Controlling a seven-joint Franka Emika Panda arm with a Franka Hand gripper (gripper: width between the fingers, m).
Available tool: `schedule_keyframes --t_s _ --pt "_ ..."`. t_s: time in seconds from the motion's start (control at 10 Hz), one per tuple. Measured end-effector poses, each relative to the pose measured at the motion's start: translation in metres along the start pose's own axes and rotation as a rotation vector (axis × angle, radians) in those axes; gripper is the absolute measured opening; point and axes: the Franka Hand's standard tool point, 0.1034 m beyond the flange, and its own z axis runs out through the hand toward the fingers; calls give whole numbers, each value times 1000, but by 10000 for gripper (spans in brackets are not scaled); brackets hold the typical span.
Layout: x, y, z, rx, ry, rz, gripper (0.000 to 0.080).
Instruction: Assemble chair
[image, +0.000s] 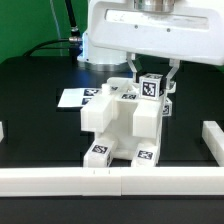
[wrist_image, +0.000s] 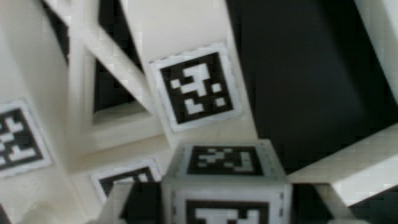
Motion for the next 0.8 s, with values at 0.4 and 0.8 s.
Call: schedule_keyframes --t_s 0.4,0.8 --pt "1 1 0 -2 1 -102 624" --pt "1 1 0 -4 3 -456 648"
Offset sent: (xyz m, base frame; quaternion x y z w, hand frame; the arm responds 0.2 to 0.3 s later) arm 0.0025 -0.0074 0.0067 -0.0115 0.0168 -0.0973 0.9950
